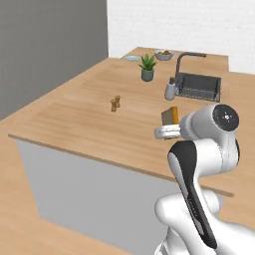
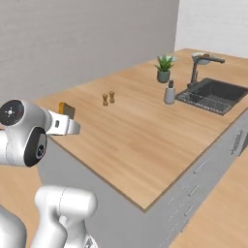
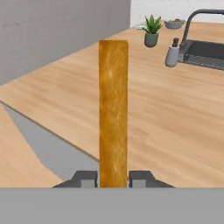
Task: Start the toaster. Once the lever pops up, take the bread to the plate on the dining counter.
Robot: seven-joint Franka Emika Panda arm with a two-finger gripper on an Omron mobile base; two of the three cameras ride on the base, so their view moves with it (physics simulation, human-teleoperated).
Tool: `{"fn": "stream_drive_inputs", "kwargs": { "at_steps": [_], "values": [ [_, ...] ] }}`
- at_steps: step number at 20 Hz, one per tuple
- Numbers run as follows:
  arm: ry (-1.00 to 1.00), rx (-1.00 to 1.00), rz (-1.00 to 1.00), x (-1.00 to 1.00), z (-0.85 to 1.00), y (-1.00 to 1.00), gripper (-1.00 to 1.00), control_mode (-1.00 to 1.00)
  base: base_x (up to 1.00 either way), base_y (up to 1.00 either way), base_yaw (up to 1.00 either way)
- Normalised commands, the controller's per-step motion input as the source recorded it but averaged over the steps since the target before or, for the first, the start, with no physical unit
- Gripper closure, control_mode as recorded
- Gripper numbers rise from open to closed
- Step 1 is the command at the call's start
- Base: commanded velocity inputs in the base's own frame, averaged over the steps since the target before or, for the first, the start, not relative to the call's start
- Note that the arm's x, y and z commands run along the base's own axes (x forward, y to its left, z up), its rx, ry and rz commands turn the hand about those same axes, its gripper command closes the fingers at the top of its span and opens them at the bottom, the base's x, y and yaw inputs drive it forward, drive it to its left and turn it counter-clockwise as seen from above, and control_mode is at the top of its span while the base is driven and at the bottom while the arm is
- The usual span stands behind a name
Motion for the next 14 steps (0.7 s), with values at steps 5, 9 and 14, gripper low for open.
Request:
{"fn": "stream_drive_inputs", "kwargs": {
  "at_steps": [5,9,14],
  "values": [
    [0.00,0.00,0.00,0.00,0.00,0.00,1.00,1.00,0.06,1.00,-0.23],
    [0.00,0.00,0.00,0.00,0.00,0.00,1.00,1.00,0.02,1.00,-0.24],
    [0.00,0.00,0.00,0.00,0.00,0.00,1.00,1.00,0.00,1.00,-0.24]
  ]
}}
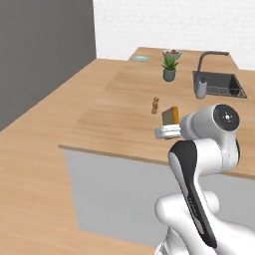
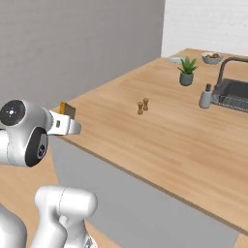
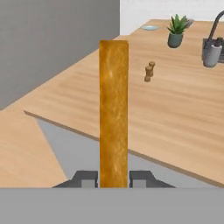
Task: Start the toaster. Once the lever pops up, take the bread to the plate on the dining counter.
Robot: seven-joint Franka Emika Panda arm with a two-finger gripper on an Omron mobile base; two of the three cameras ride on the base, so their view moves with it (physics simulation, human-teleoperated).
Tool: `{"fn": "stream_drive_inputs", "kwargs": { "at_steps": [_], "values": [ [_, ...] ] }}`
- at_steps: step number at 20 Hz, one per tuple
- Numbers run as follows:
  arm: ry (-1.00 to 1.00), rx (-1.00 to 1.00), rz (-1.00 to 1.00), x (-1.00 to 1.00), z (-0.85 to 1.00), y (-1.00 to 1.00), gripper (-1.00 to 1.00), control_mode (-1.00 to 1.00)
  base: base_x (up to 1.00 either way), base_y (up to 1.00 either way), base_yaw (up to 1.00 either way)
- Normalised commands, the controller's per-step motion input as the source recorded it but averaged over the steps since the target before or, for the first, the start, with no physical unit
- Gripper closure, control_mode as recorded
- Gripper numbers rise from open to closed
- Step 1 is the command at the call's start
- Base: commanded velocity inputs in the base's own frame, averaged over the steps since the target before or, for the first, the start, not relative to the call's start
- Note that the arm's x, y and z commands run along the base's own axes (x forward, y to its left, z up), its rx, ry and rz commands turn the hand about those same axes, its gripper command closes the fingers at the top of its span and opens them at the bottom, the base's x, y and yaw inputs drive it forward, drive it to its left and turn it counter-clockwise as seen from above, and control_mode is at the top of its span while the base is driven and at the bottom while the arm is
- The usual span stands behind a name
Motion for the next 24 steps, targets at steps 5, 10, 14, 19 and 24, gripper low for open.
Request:
{"fn": "stream_drive_inputs", "kwargs": {
  "at_steps": [5,10,14,19,24],
  "values": [
    [0.00,0.00,0.00,0.00,0.00,0.00,1.00,1.00,0.11,1.00,-0.25],
    [0.00,0.00,0.00,0.00,0.00,0.00,1.00,1.00,0.32,1.00,-0.27],
    [0.00,0.00,0.00,0.00,0.00,0.00,1.00,1.00,0.26,1.00,-0.27],
    [0.00,0.00,0.00,0.00,0.00,0.00,1.00,1.00,0.26,1.00,-0.28],
    [0.00,0.00,0.00,0.00,0.00,0.00,1.00,1.00,0.48,1.00,-0.34]
  ]
}}
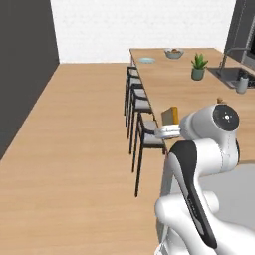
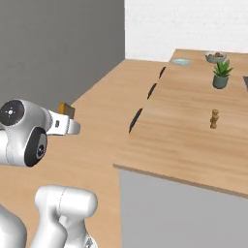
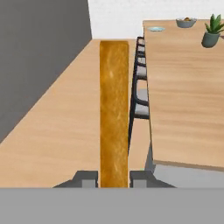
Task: Start the toaster. Once the lever pops up, take the bread to the plate on the dining counter.
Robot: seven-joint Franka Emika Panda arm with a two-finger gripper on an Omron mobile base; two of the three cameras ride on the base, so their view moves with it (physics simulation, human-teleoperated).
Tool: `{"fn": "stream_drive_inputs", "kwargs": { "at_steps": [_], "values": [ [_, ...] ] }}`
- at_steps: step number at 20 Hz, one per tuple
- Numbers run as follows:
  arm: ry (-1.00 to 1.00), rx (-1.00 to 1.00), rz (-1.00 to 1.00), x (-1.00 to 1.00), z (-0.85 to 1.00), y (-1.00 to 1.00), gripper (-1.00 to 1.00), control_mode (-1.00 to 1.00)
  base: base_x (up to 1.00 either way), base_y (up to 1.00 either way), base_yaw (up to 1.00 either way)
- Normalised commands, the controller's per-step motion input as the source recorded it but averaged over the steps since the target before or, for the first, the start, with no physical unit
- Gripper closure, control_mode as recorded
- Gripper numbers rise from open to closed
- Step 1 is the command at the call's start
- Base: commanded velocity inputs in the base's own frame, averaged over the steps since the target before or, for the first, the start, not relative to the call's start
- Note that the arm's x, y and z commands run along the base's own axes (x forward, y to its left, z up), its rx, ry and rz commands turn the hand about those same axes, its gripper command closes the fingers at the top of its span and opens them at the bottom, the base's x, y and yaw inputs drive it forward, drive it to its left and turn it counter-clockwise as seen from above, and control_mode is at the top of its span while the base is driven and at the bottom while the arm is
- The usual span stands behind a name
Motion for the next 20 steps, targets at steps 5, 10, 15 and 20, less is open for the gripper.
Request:
{"fn": "stream_drive_inputs", "kwargs": {
  "at_steps": [5,10,15,20],
  "values": [
    [0.00,0.00,0.00,0.00,0.00,0.00,1.00,1.00,0.82,1.00,-0.41],
    [0.00,0.00,0.00,0.00,0.00,0.00,1.00,1.00,0.96,1.00,-0.38],
    [0.00,0.00,0.00,0.00,0.00,0.00,1.00,1.00,1.00,1.00,-0.29],
    [0.00,0.00,0.00,0.00,0.00,0.00,1.00,1.00,1.00,0.91,-0.26]
  ]
}}
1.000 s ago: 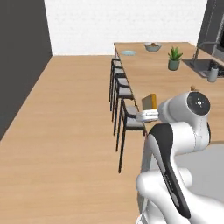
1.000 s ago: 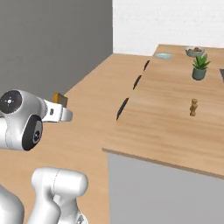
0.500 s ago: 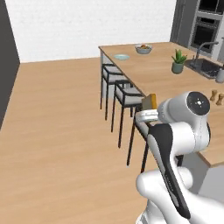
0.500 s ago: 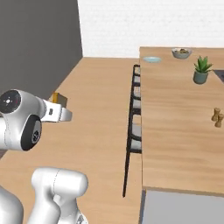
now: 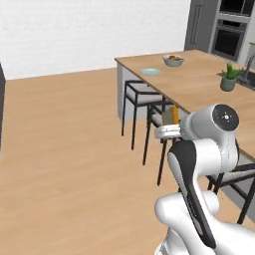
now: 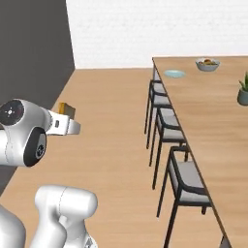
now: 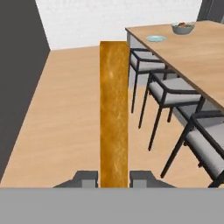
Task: Start the toaster. Once the lever pops up, take the bread to the plate on the dining counter.
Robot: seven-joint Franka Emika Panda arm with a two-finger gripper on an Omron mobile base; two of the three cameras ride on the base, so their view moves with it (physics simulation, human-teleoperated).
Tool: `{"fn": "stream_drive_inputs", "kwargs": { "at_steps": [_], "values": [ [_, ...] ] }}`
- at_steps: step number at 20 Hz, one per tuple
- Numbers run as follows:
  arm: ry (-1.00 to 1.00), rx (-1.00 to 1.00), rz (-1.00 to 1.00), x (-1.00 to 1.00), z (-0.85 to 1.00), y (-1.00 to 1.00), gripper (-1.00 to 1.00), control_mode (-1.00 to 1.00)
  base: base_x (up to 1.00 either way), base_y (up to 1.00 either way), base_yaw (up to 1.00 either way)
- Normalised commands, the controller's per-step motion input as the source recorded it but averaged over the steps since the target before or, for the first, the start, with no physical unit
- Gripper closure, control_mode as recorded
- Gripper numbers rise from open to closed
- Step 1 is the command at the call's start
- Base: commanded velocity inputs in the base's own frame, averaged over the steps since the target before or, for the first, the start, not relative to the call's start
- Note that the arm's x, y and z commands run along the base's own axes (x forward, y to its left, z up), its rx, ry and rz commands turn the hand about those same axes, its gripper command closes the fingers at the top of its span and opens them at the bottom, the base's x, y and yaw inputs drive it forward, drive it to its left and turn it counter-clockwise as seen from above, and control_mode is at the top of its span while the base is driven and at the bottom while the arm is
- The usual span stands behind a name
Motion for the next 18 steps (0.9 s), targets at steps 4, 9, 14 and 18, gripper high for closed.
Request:
{"fn": "stream_drive_inputs", "kwargs": {
  "at_steps": [4,9,14,18],
  "values": [
    [0.00,0.00,0.00,0.00,0.00,0.00,1.00,1.00,1.00,0.93,-0.33],
    [0.00,0.00,0.00,0.00,0.00,0.00,1.00,1.00,1.00,1.00,-0.47],
    [0.00,0.00,0.00,0.00,0.00,0.00,1.00,1.00,1.00,0.89,-0.53],
    [0.00,0.00,0.00,0.00,0.00,0.00,1.00,1.00,0.99,1.00,-0.60]
  ]
}}
